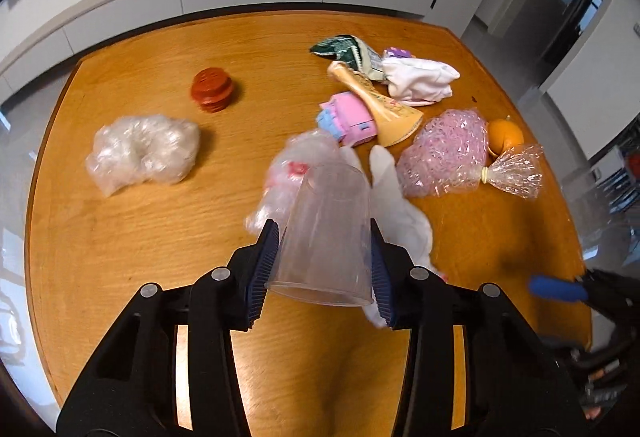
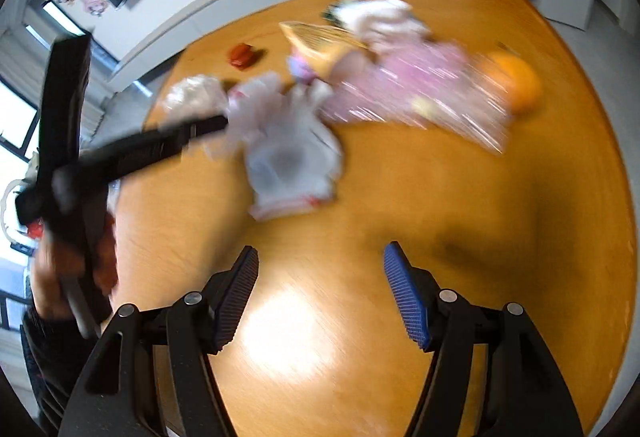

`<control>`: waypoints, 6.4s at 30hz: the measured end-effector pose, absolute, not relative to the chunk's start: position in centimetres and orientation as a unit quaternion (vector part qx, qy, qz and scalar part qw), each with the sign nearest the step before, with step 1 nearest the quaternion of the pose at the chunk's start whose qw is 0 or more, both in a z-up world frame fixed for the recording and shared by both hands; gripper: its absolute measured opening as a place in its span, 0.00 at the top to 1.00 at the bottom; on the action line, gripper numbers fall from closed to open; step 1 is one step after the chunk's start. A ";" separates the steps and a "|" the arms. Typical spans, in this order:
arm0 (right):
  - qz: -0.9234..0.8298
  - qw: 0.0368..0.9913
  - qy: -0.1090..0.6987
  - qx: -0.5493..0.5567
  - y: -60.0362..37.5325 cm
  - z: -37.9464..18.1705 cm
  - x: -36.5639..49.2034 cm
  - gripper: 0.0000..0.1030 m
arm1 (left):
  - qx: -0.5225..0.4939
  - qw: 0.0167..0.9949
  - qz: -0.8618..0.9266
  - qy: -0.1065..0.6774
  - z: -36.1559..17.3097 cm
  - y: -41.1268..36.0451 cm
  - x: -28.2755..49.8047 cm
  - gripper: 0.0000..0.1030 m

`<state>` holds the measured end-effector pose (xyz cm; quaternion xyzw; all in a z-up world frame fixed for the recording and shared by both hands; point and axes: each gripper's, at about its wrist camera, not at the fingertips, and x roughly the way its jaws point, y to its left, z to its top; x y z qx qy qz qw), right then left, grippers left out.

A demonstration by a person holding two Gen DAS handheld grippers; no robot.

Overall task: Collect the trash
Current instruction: 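Grasp the red-printed plastic bag with the right tool, then carry the clear cup and red-printed bag to the bin and open both tools, then move both tools back over the table, then grasp the white glove with the left tool while the right tool grasps the pink rubber-band bag, then carry the glove and pink bag to the bin and open both tools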

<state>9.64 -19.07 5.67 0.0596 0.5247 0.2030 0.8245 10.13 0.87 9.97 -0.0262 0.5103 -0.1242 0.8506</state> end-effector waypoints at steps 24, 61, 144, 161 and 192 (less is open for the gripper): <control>0.184 0.837 0.515 0.017 -12.2 6.6 15.3 0.71 | -0.042 0.857 -0.106 0.503 9.5 7.5 4.6 0.58; -0.146 0.847 0.433 0.271 -61.3 0.3 -32.8 0.70 | 0.224 0.692 -0.496 0.474 8.4 -44.9 -22.6 0.58; 0.077 0.817 0.571 -0.022 -21.8 1.8 21.3 0.38 | 0.078 0.821 -0.173 0.539 4.6 -4.5 12.8 0.86; 0.117 0.832 0.542 0.025 -26.3 6.0 9.5 0.76 | 0.055 0.838 -0.171 0.514 8.3 -3.4 5.3 0.86; -0.082 0.861 0.454 0.214 -57.0 3.7 -25.0 0.76 | 0.210 0.729 -0.470 0.451 10.6 -38.4 -18.8 0.86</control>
